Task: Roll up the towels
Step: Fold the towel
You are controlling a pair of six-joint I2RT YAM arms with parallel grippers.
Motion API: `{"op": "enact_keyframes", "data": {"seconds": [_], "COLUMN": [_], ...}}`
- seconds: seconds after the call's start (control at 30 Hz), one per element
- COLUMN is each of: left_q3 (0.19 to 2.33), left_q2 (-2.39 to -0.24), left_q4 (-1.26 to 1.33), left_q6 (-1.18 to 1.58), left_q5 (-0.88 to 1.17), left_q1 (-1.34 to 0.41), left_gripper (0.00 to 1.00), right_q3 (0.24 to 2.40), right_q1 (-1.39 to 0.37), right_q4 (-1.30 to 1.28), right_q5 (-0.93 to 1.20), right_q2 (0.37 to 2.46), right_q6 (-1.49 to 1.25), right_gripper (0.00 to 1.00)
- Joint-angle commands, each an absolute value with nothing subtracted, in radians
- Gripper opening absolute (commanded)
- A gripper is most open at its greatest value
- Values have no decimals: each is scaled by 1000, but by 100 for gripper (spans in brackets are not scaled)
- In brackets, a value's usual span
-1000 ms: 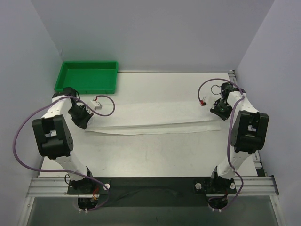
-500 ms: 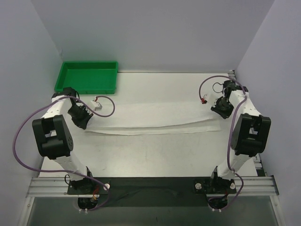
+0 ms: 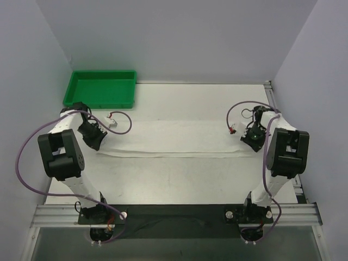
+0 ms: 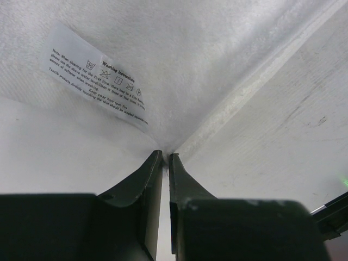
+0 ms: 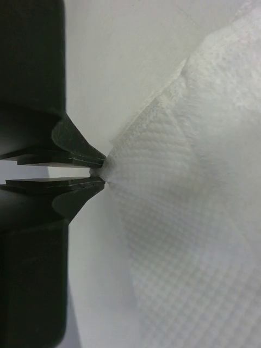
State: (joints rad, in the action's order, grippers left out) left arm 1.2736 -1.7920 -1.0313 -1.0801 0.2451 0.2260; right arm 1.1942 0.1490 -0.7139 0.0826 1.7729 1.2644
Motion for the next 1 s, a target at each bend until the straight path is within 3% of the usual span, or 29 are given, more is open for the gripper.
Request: {"op": "enact_keyframes", "data": {"seconds": [0.0,0.2,0.23,0.27,0.33,0.37,0.4,0.47,0.53,0.67,0.97], "left_q3": [1266,1238,1236,1236,1232,1235,1244,1267,1298,1318,1249], "left_q2": [-1812,-1825,-1827,-1825,-1803,-1790,-1764,-1731,-1672,-1592,-1656], "left_q4": [-1000,-973,-971,-971,-974,-979,-989,-1048,-1081,-1081,-924], "left_q6": [-1072,-1063,-1060,-1058,-1057,-1061,-1075,-1089,-1106,-1094,-905], "left_q5": [245,235,236,242,261,288,313,407,460,544,653], "left_q1": [235,236,238,239,248,256,264,293,302,223,-119], "left_gripper": [0,0,0,0,9,16,30,39,48,51,50], "right_q3": [1135,1114,1114,1115,1130,1147,1199,1274,1374,1417,1201], "right_q1": [141,155,155,159,170,187,198,224,232,183,-69], "right_q4": [-733,-716,-716,-718,-741,-758,-817,-900,-1007,-1081,-796], "right_q5": [57,31,26,25,41,51,67,133,220,311,264], "right_q2": [1808,1838,1838,1835,1807,1789,1784,1767,1753,1700,1678], "right_q6": [1266,1276,1276,1279,1284,1285,1281,1263,1243,1174,1009], "right_gripper": [0,0,2,10,16,27,34,45,46,41,31]}}
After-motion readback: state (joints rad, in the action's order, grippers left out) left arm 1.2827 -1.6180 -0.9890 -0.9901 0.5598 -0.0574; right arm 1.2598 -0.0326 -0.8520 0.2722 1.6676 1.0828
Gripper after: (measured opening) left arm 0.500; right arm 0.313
